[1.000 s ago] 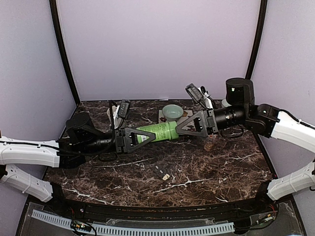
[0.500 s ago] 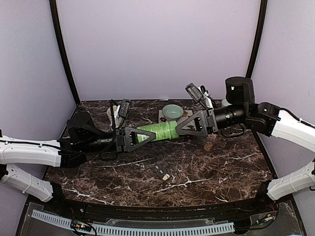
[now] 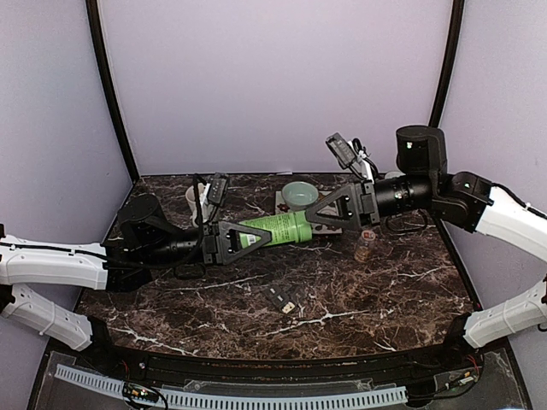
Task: Sort the pills into containers
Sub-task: Screw the lid of the pill bottle onto the pill bottle.
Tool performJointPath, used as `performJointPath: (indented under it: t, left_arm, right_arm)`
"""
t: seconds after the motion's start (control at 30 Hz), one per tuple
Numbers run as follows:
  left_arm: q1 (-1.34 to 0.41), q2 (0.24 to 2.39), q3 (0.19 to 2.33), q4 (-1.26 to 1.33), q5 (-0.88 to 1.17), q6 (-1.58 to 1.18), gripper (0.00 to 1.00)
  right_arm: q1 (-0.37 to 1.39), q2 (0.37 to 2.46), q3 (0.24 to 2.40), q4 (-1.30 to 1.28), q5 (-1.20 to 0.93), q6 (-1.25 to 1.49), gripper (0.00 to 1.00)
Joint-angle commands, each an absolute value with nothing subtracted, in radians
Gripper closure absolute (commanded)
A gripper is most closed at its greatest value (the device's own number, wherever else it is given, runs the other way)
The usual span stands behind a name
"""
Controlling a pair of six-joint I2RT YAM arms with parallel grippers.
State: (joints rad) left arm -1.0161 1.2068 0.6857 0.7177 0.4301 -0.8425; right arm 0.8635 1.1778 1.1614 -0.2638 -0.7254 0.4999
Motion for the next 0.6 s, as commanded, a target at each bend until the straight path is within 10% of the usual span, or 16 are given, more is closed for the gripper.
performJointPath:
  t: [0.0,0.57]
  left_arm:
    - [-1.009,1.195,0.71,0.783,0.442,-0.847,1.0]
    - [-1.009,1.194,0.733,0.777,0.47,-0.866,1.0]
  right_arm:
    - [0.867,1.154,1.188,-0.261,-0.694,0.477,0.26]
    - [0.835,1.175,1.128,-0.203,-0.777,0.516,0.23]
